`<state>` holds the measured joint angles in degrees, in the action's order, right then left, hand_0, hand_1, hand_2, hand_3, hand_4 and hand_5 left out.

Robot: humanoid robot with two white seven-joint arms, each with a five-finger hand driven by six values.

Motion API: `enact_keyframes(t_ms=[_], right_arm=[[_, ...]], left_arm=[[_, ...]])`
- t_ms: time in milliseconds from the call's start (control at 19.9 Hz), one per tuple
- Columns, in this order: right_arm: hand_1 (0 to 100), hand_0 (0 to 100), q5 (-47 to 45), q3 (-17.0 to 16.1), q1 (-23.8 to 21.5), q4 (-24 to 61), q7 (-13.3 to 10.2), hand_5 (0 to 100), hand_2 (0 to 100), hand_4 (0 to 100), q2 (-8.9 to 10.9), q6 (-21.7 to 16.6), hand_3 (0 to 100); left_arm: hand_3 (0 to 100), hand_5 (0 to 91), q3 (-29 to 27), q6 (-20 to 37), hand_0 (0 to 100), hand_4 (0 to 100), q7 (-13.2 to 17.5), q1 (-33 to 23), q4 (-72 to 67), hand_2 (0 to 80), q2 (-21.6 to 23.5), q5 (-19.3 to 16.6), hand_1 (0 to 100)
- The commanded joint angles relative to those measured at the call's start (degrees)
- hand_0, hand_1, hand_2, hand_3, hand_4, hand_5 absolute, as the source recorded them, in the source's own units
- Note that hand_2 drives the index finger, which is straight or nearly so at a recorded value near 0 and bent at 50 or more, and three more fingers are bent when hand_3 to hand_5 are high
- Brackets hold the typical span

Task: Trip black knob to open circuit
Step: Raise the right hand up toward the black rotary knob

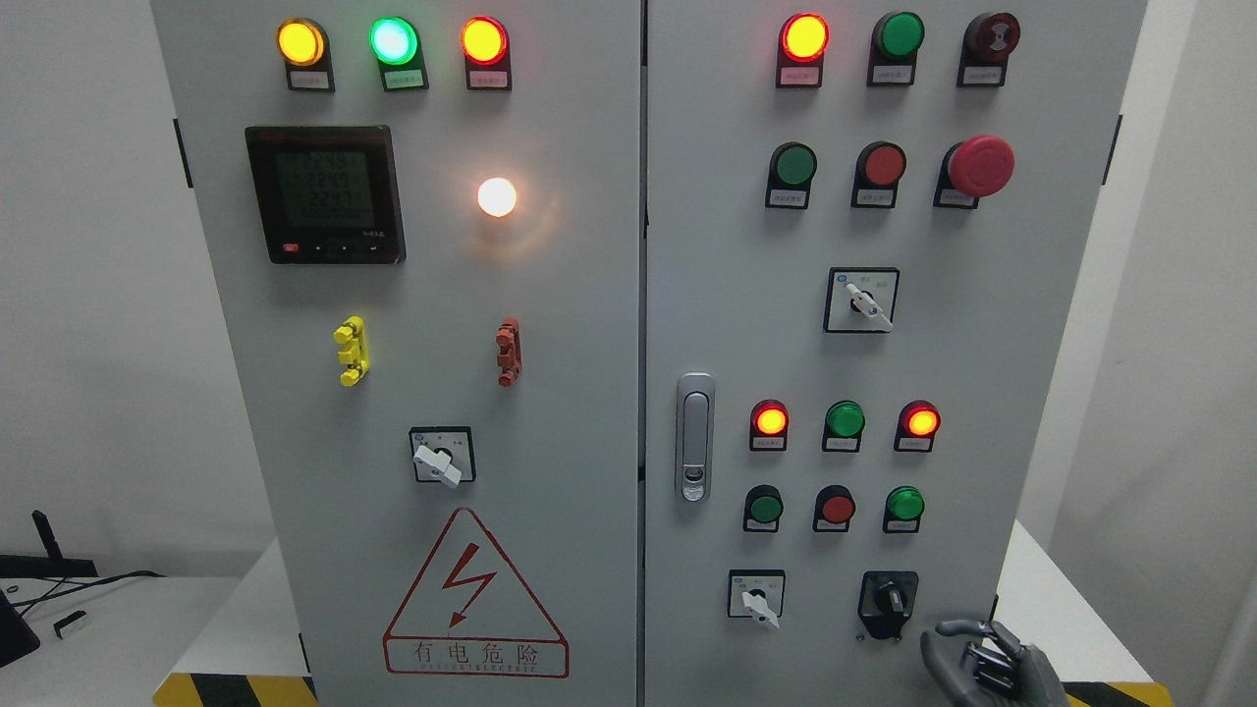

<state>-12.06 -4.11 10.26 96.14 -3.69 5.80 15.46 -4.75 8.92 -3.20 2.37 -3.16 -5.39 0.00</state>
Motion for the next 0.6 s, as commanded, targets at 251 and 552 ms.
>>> enact_keyframes(t_ms=[251,552], right_arm=[[82,38,0.0,1.9,0.8,-2.2,-0.1,89,50,97,-0.70,0.0,100],[81,40,0.0,1.9,1.2,-1.7,-0.1,89,49,97,-0.70,-0.1,100]], left_arm=[[0,0.0,0.0,0.0,12,0,0.0,0.0,0.0,0.0,0.0,-1.8,39],[0,0.0,0.0,0.0,12,0,0.0,0.0,0.0,0.0,0.0,-1.8,39]])
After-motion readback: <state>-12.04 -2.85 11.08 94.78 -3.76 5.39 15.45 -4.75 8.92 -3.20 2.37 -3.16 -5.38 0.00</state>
